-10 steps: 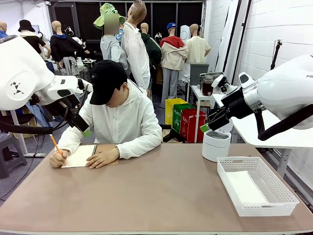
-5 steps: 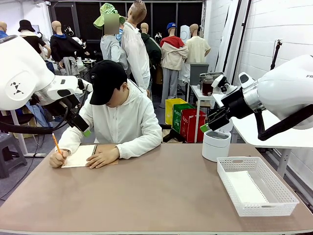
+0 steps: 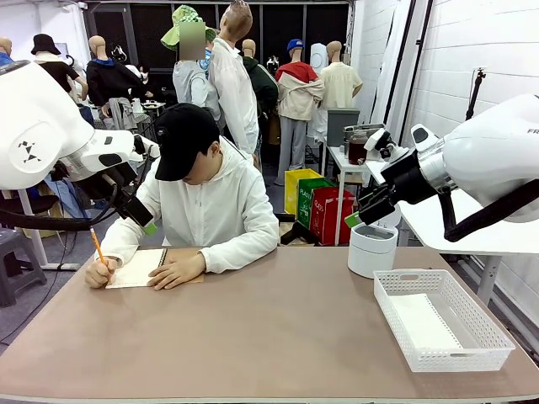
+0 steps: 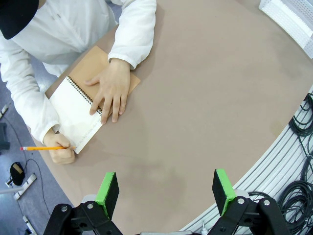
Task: Sort the paper based on its condition.
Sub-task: If a person hands you a paper, place it in the Organizing basket , and if it's crumpled, put it in the Trash can.
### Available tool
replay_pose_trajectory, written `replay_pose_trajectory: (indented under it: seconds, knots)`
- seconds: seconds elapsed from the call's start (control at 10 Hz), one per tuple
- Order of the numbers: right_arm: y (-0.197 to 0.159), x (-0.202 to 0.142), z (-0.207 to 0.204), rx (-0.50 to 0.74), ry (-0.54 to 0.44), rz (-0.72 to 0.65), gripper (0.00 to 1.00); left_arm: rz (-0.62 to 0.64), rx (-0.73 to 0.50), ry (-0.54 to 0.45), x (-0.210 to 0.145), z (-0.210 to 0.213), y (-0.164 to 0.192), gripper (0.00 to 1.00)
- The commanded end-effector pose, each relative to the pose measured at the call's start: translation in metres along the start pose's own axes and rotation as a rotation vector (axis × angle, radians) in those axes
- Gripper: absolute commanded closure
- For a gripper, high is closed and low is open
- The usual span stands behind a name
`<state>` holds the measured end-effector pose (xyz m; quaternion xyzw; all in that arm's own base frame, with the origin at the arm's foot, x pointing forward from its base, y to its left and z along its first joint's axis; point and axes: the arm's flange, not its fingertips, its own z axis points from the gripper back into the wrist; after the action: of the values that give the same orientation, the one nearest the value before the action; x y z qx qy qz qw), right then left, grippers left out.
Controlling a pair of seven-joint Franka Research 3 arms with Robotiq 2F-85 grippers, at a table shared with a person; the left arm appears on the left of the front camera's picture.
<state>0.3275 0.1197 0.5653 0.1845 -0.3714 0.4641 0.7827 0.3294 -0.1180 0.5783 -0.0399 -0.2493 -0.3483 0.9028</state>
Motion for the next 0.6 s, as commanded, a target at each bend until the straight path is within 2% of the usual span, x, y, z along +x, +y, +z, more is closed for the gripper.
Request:
replay_pose_trajectory:
  seconds: [0.0, 0.5]
  knots:
    - [0.0004, -0.0001, 0.0002, 0.013, -0.006, 0.000, 0.00, -0.006, -0.018, -0.006, -0.0002, 0.0006, 0.0004, 0.00]
    - [0.0004, -0.0001, 0.0002, 0.013, -0.006, 0.000, 0.00, -0.006, -0.018, -0.006, -0.0002, 0.0006, 0.0004, 0.00]
